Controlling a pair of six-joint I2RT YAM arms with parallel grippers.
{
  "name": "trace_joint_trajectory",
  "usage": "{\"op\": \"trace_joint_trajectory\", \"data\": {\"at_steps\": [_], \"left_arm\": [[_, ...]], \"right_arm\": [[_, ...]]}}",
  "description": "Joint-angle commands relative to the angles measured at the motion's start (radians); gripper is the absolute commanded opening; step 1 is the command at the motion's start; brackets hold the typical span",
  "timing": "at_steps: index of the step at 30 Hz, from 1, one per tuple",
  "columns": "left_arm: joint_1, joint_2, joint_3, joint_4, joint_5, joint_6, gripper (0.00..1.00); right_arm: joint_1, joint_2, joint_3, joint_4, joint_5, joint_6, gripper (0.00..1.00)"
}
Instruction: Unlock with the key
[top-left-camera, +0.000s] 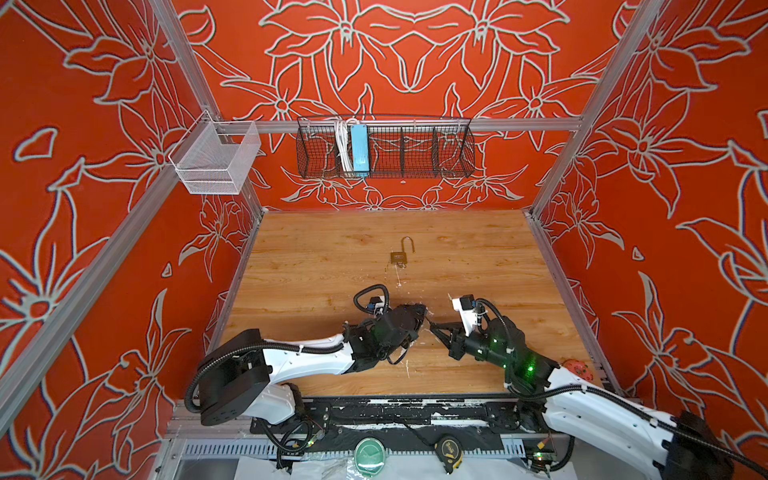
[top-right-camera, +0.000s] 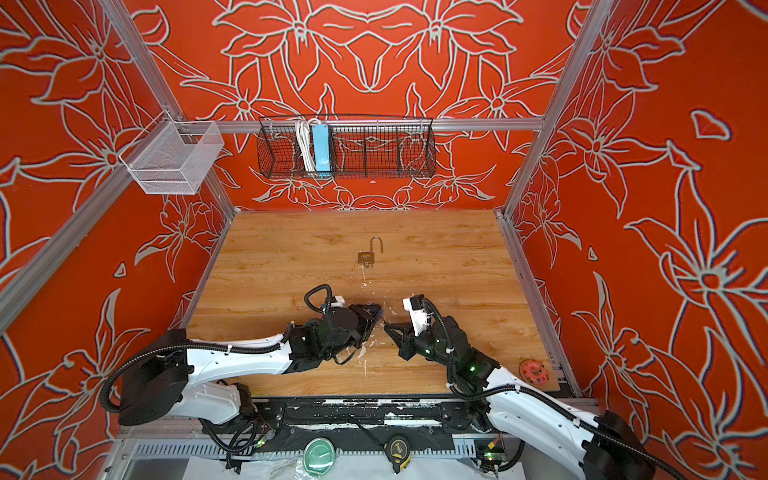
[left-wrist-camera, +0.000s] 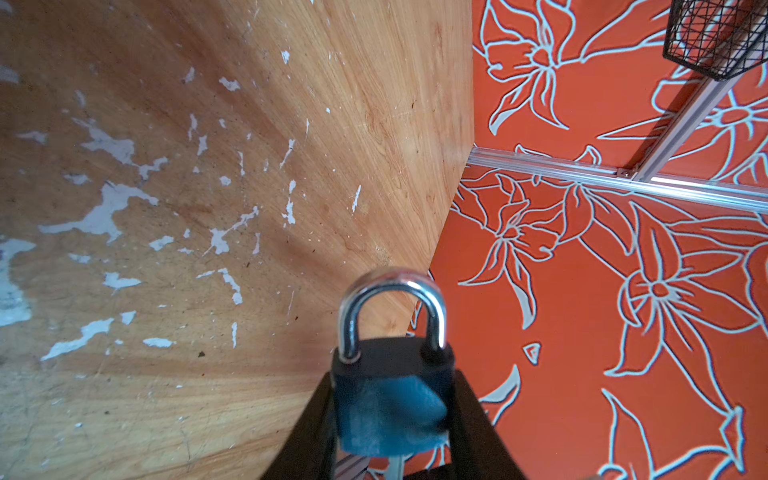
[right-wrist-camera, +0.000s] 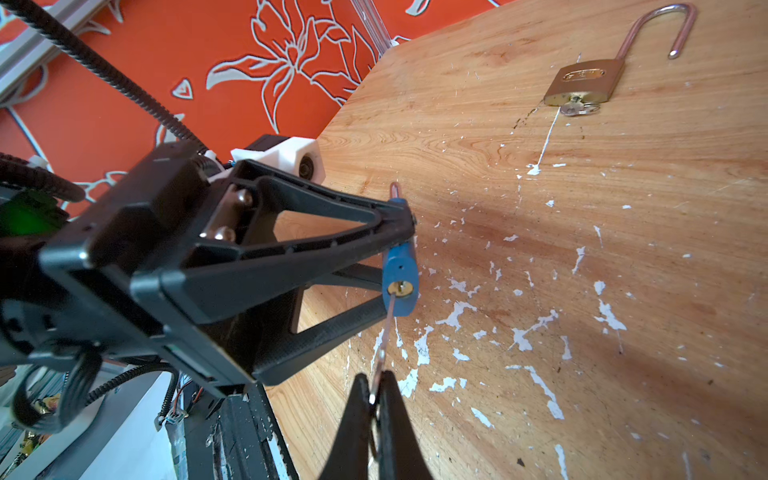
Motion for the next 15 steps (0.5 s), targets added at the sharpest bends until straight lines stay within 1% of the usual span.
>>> {"op": "trace_joint_trajectory", "data": {"at_steps": [1, 15], "left_arm": [[-0.01, -0.007, 0.005, 0.05, -0.014, -0.011, 0.0], [-0.019, -0.01, -0.001, 0.06, -0.011, -0.013, 0.0]], "right_arm": [[0.002, 0.006, 0.042, 0.016, 0.02, -0.011, 0.0], [0.001, 0.039, 0.058, 0.023, 0.031, -0.013, 0.0]]}}
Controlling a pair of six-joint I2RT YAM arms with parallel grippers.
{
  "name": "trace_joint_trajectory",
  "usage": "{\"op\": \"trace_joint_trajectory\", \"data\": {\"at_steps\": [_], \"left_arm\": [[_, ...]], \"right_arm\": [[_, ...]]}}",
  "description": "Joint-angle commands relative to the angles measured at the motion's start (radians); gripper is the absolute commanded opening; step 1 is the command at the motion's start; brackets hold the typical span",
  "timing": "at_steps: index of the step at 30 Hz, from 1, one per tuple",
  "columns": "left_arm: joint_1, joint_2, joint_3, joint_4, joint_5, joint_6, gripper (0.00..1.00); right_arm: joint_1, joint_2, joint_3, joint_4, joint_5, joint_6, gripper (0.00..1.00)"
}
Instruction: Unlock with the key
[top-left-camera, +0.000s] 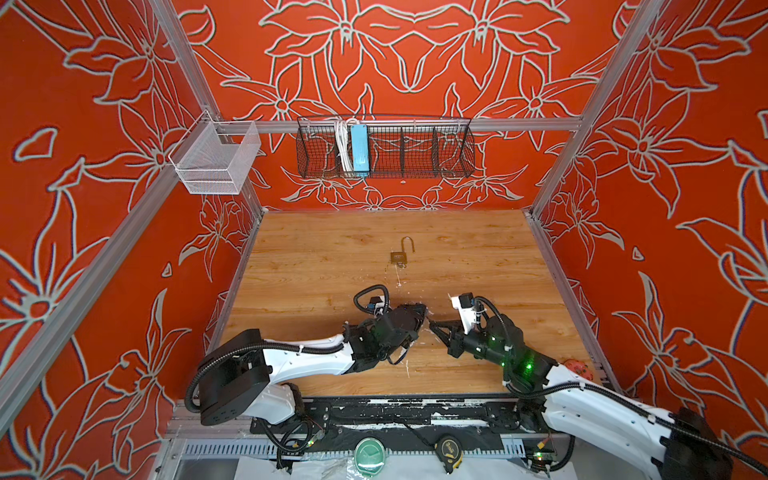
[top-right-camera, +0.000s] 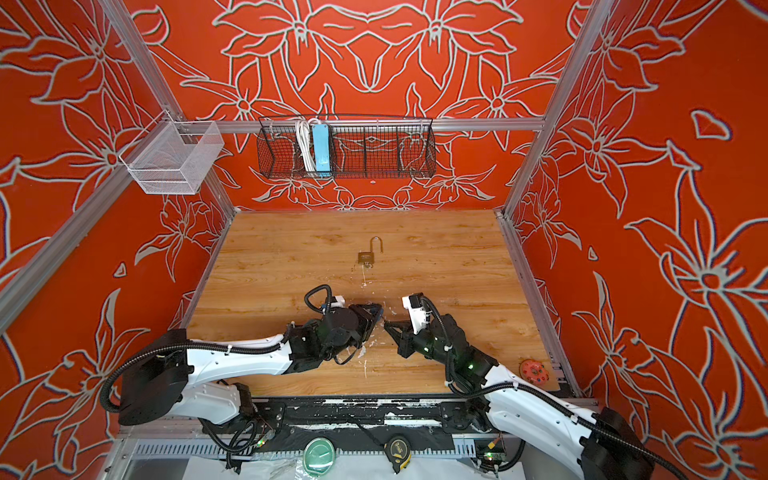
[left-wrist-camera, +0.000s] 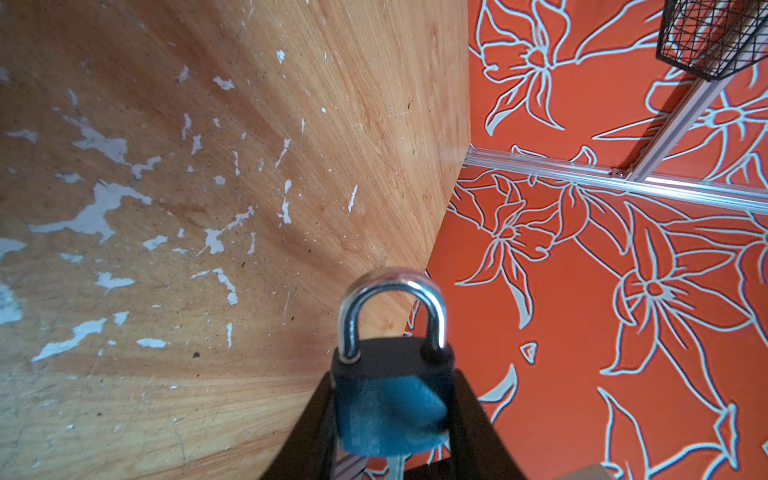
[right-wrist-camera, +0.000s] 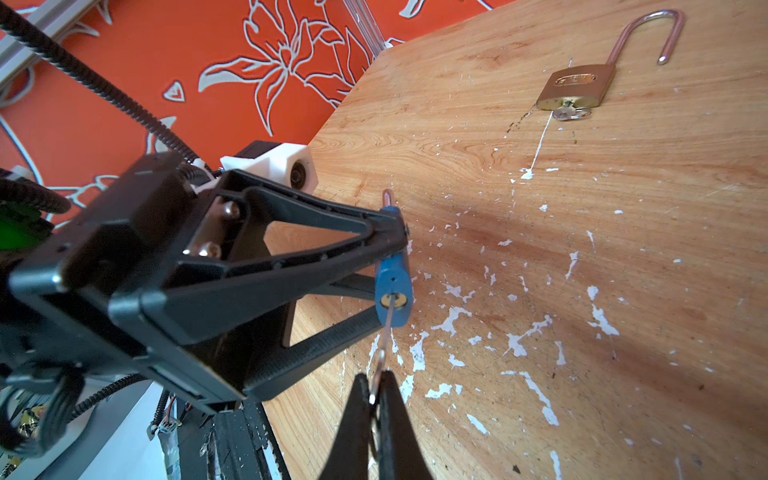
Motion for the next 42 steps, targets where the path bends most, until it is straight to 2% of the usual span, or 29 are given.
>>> {"op": "trace_joint_trajectory", "data": {"at_steps": [1, 15, 24, 27, 36, 42], "left_arm": [[-0.015, -0.012, -0.001, 0.049, -0.003, -0.009, 0.0], [-0.018, -0.006, -0.005, 0.077, 0.008, 0.019, 0.0], [-0.019, -0.01, 0.004, 0.129, 0.083, 0.193, 0.0], [-0.018, -0.004, 0.024, 0.089, 0.101, 0.188, 0.0], [-0.023, 0.066, 0.014, 0.252, 0.127, 0.142, 0.0], [-0.023, 0.081, 0.045, 0.228, 0.162, 0.148, 0.0]], "right_arm": [[0.001, 0.01, 0.035, 0.025, 0.018, -0.011, 0.0], [0.001, 0.071, 0.07, 0.046, -0.012, -0.003, 0.0], [-0.009, 0.067, 0.117, -0.004, -0.001, -0.029, 0.0], [-0.008, 0.072, 0.122, 0.006, 0.013, -0.031, 0.0], [-0.008, 0.095, 0.091, 0.124, 0.031, 0.009, 0.0], [-0.008, 0.114, 0.109, 0.117, 0.031, -0.025, 0.0]]}}
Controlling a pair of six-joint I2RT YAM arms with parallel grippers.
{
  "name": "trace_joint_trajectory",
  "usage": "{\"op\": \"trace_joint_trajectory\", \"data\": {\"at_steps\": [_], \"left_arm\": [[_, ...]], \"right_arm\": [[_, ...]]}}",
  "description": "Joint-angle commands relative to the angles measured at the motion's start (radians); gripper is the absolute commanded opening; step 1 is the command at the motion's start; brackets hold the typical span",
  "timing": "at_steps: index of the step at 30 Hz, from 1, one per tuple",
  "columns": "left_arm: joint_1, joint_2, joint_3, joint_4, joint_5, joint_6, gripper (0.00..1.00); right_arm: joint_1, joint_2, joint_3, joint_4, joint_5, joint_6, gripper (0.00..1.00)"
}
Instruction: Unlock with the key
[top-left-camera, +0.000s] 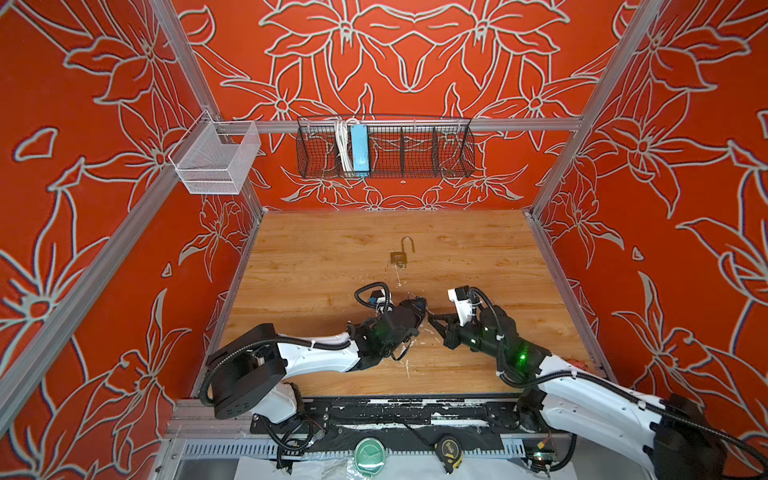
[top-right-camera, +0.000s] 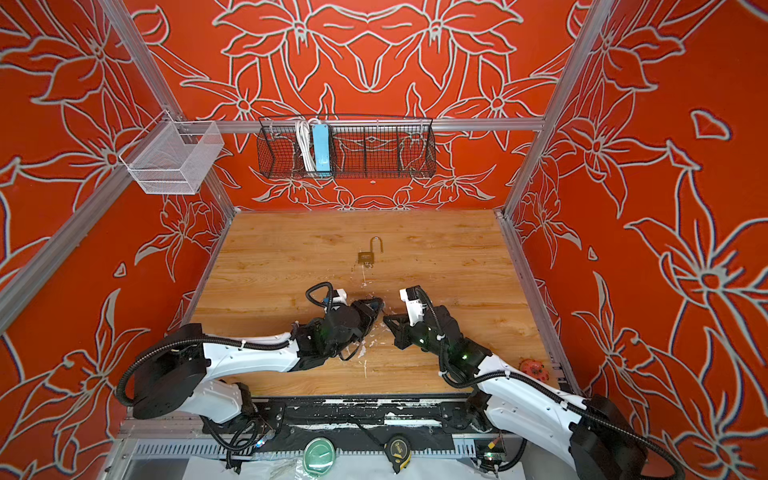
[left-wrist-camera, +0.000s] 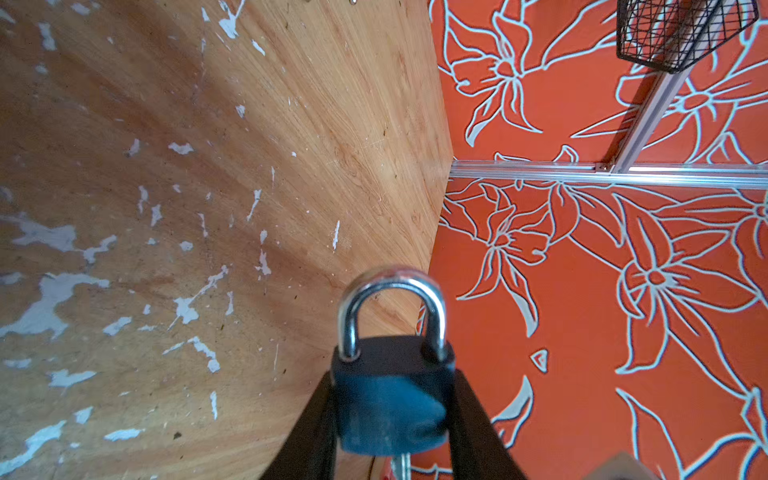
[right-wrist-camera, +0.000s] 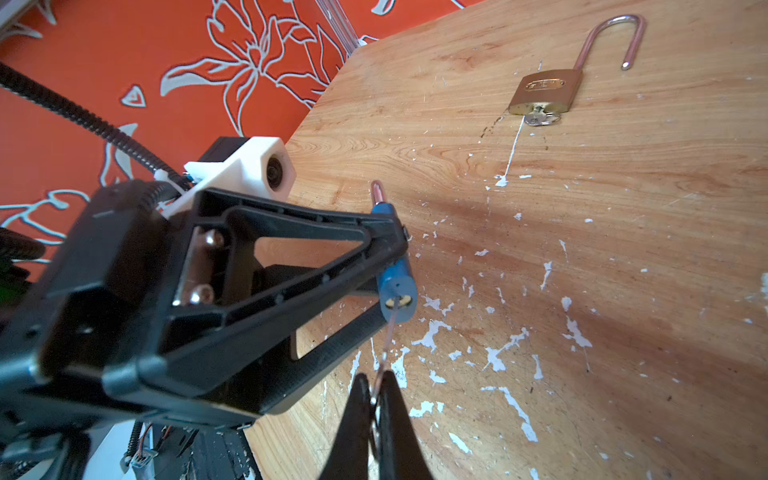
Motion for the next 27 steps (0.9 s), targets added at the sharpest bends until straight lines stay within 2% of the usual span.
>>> {"op": "trace_joint_trajectory", "data": {"at_steps": [1, 7, 12, 27], "left_arm": [[-0.044, 0.001, 0.06, 0.059, 0.199, 0.001, 0.0], [-0.044, -0.008, 0.056, 0.019, 0.272, 0.017, 0.0], [-0.043, 0.017, 0.064, 0.058, 0.317, 0.028, 0.0], [-0.043, 0.037, 0.079, 0.096, 0.346, 0.049, 0.0]], "right_arm": [[0.003, 0.002, 0.04, 0.124, -0.004, -0.035, 0.0], [0.002, -0.025, 0.062, 0.058, 0.008, -0.11, 0.0], [0.001, -0.023, 0.069, 0.06, -0.026, -0.128, 0.0], [-0.037, -0.011, 0.061, 0.085, -0.042, -0.085, 0.0]]}}
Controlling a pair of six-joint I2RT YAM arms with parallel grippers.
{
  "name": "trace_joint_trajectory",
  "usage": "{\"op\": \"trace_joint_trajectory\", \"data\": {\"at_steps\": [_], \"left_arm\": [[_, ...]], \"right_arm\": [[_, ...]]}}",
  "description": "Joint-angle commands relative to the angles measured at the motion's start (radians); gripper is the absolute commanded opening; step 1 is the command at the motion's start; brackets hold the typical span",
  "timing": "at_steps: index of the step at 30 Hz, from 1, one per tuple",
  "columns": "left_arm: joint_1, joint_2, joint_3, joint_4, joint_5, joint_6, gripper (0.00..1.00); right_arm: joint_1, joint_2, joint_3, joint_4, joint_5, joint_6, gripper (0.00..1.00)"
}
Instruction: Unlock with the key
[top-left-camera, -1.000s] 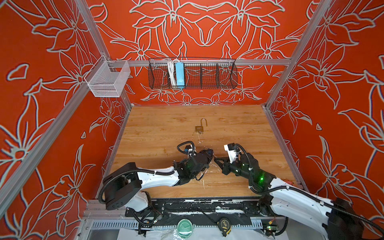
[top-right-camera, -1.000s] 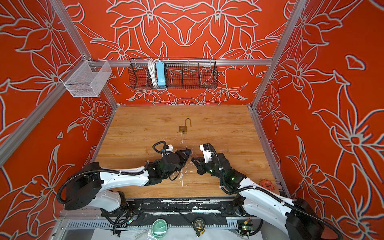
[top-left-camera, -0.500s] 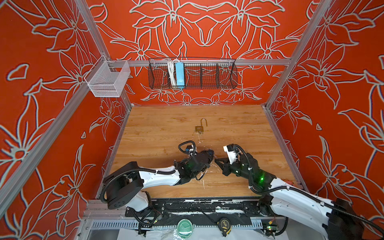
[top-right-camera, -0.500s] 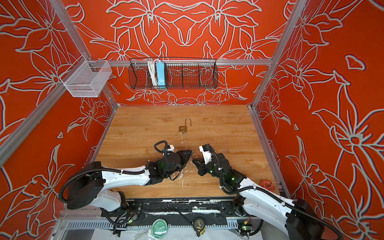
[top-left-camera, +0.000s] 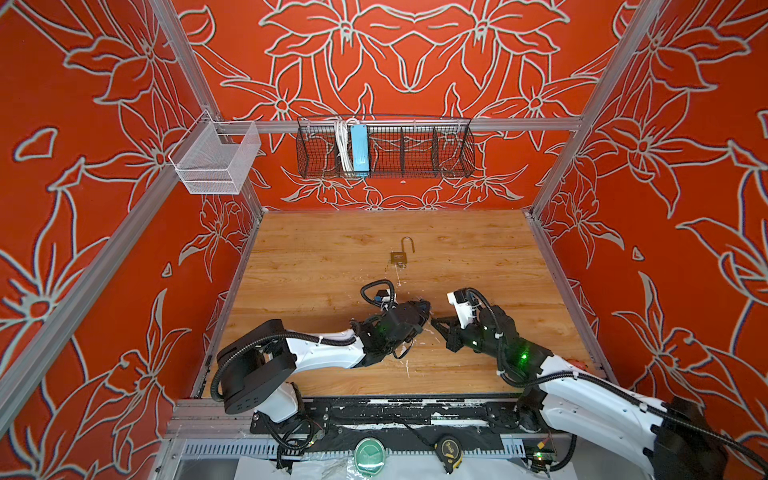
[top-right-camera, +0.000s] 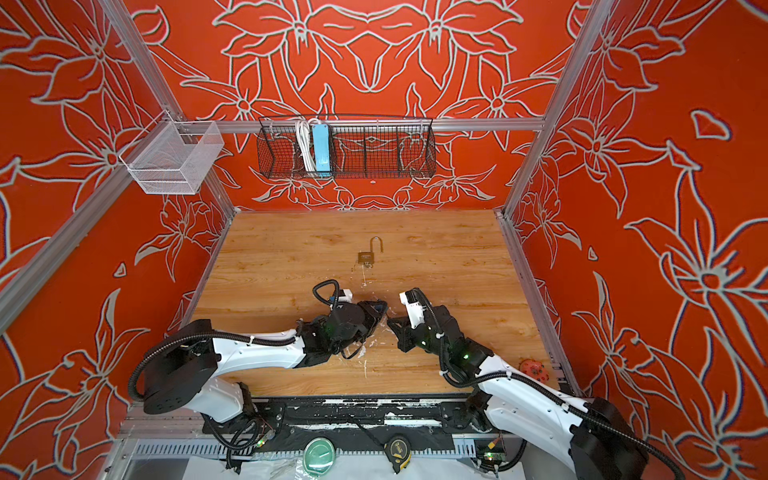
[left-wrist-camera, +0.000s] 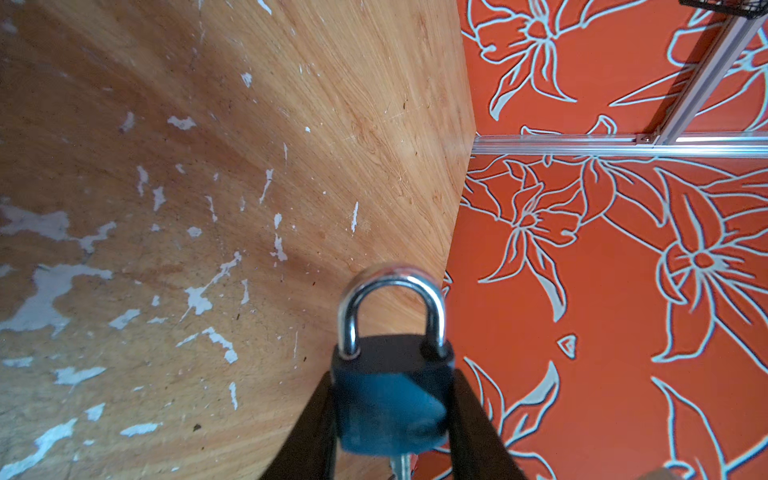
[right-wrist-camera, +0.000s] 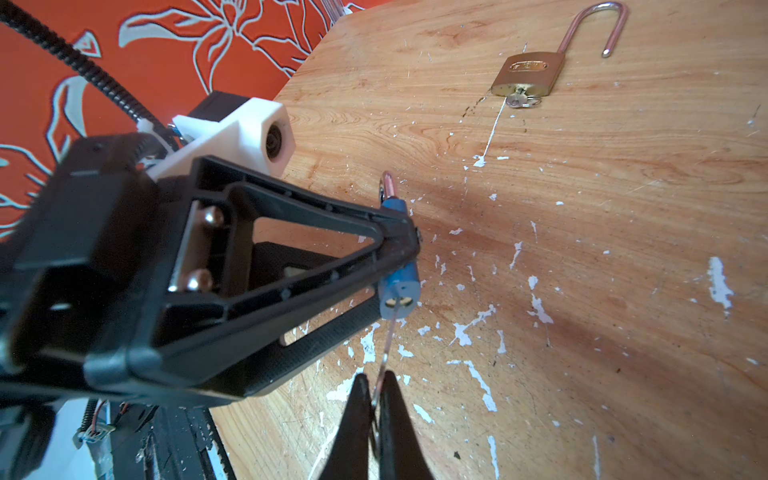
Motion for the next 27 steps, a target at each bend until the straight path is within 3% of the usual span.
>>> {"op": "trace_joint_trajectory", "data": {"at_steps": [1, 11, 27], "left_arm": [[-0.058, -0.012, 0.044, 0.121, 0.258, 0.022, 0.0], [-0.058, -0.017, 0.029, 0.192, 0.272, 0.083, 0.0], [-0.065, -0.069, 0.014, 0.146, 0.285, 0.175, 0.0]], "right_arm": [[-0.011, 0.004, 0.061, 0.172, -0.034, 0.008, 0.0], [-0.045, 0.017, 0.063, 0.213, -0.071, 0.055, 0.0], [-0.114, 0.018, 0.09, 0.214, -0.113, 0.053, 0.0]]}}
